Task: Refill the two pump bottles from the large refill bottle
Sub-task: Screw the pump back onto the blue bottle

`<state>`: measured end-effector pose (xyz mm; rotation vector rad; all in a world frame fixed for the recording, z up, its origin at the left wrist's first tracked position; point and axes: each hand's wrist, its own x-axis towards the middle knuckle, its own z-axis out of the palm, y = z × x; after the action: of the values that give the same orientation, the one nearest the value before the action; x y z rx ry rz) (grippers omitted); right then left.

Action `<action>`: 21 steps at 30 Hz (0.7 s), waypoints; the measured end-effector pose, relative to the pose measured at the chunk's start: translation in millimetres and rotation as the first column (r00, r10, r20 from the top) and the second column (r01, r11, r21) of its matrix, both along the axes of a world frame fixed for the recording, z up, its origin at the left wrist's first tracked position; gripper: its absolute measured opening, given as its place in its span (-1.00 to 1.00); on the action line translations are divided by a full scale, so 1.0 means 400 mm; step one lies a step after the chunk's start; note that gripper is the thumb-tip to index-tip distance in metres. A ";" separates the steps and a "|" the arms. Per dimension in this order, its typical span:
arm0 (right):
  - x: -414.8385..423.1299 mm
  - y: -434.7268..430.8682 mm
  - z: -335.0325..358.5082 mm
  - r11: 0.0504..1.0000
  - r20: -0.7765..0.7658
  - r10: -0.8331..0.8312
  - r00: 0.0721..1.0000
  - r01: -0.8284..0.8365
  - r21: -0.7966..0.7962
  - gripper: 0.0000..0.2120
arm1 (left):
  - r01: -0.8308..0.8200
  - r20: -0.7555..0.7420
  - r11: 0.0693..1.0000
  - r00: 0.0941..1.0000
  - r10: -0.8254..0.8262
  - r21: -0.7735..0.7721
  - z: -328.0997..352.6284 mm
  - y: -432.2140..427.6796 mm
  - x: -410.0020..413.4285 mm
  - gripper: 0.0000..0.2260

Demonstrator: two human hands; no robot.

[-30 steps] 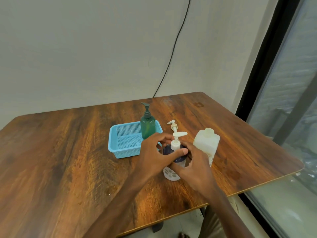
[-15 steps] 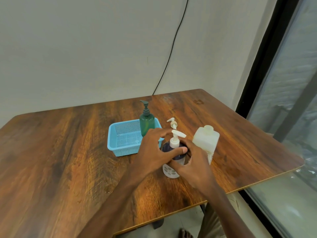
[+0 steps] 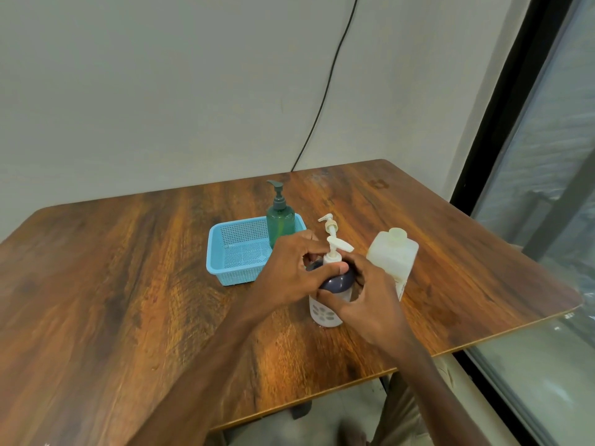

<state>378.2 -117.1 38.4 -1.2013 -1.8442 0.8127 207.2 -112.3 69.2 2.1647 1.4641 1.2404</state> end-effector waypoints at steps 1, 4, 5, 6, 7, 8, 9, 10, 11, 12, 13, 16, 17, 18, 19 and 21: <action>0.001 0.002 0.000 1.000 0.009 0.002 1.000 -0.002 -0.001 -0.32 | 0.037 0.013 0.999 0.999 -0.037 -0.014 0.003 0.005 -0.006 -0.86; 0.002 0.002 0.000 1.000 0.021 -0.001 1.000 0.001 -0.003 -0.31 | 0.121 0.027 0.991 0.992 -0.120 -0.061 0.015 0.020 -0.020 -0.90; 0.001 0.000 0.001 1.000 0.022 -0.002 1.000 0.002 -0.002 -0.30 | 0.140 0.019 0.987 0.990 -0.139 -0.077 0.018 0.025 -0.024 -0.88; 0.000 -0.002 0.003 1.000 0.026 -0.004 1.000 0.004 0.000 -0.30 | 0.154 0.017 0.984 0.988 -0.153 -0.088 0.020 0.027 -0.028 -0.87; -0.001 -0.005 0.006 1.000 0.032 -0.007 0.999 0.007 0.001 -0.29 | 0.156 0.018 0.984 0.988 -0.155 -0.088 0.019 0.027 -0.030 -0.87; -0.003 -0.008 0.009 1.000 0.041 -0.007 0.999 0.007 0.007 -0.30 | 0.148 0.012 0.986 0.989 -0.147 -0.073 0.016 0.024 -0.029 -0.88; -0.002 -0.010 0.011 1.000 0.051 -0.001 0.999 0.000 0.015 -0.30 | 0.125 -0.004 0.991 0.992 -0.125 -0.047 0.012 0.017 -0.028 -0.88; -0.002 -0.012 0.011 1.000 0.060 0.011 0.998 -0.012 0.019 -0.30 | 0.099 -0.022 0.995 0.995 -0.099 -0.019 0.003 0.009 -0.026 -0.88; -0.001 -0.013 0.010 1.000 0.064 0.022 0.998 -0.023 0.014 -0.30 | 0.075 -0.036 0.997 0.997 -0.075 -0.001 -0.005 -0.004 -0.025 -0.86; -0.002 -0.016 0.009 0.999 0.062 0.031 0.998 -0.032 0.003 -0.29 | 0.052 -0.039 0.999 0.998 -0.052 0.006 -0.015 -0.016 -0.026 -0.81; -0.004 -0.019 0.006 0.999 0.057 0.036 0.998 -0.036 -0.006 -0.27 | 0.025 -0.033 1.000 0.999 -0.025 0.005 -0.025 -0.028 -0.032 -0.74; -0.020 -0.026 -0.011 1.000 0.054 0.010 0.998 -0.010 0.011 -0.22 | -0.099 0.035 0.995 0.995 0.098 0.027 -0.056 -0.064 -0.081 -0.68; -0.025 -0.027 -0.017 1.000 0.046 -0.010 0.999 0.008 0.027 -0.23 | -0.160 0.053 0.987 0.986 0.159 0.031 -0.066 -0.073 -0.106 -0.68; -0.028 -0.027 -0.020 0.999 0.035 -0.030 0.999 0.029 0.040 -0.23 | -0.225 0.066 0.974 0.972 0.223 0.022 -0.078 -0.078 -0.136 -0.66; -0.031 -0.025 -0.019 0.997 0.027 -0.045 0.999 0.044 0.057 -0.23 | -0.292 0.072 0.956 0.954 0.292 -0.004 -0.088 -0.083 -0.168 -0.63; -0.039 -0.018 -0.008 0.993 0.027 -0.060 0.998 0.057 0.101 -0.24 | -0.417 0.053 0.903 0.905 0.423 -0.101 -0.103 -0.092 -0.238 -0.52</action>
<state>362.7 -124.4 35.0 -1.2030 -1.8426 0.6652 111.9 -149.1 28.0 1.7780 1.9842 1.3362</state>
